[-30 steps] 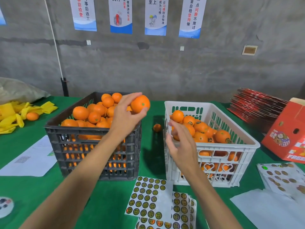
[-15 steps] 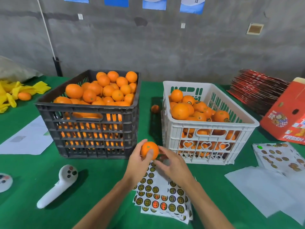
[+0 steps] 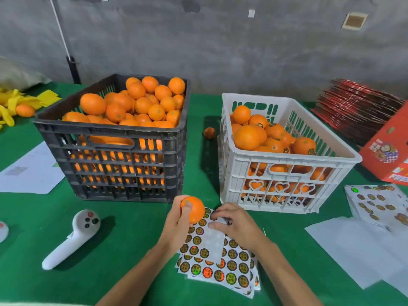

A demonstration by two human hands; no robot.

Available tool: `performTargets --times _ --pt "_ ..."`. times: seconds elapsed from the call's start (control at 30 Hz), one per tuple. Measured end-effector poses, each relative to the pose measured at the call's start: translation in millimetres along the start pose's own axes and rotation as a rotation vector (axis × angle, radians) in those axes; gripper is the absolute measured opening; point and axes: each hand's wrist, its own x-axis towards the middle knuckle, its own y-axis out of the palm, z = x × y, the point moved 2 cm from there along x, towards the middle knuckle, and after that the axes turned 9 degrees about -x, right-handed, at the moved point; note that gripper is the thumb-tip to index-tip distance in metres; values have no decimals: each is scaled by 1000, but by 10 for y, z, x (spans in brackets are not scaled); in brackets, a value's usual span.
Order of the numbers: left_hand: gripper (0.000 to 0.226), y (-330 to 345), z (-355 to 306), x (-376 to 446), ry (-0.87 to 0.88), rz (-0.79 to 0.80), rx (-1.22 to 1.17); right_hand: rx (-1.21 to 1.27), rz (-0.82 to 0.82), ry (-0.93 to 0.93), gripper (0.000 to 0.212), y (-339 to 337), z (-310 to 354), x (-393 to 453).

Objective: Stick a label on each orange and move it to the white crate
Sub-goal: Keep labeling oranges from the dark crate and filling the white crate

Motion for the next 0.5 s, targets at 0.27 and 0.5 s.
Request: performTargets --times 0.27,0.5 --pt "32 -23 -1 17 -33 -5 44 11 -50 27 13 6 19 82" --pt "35 -15 -121 -8 -14 12 -25 -36 -490 94 12 -35 483 184"
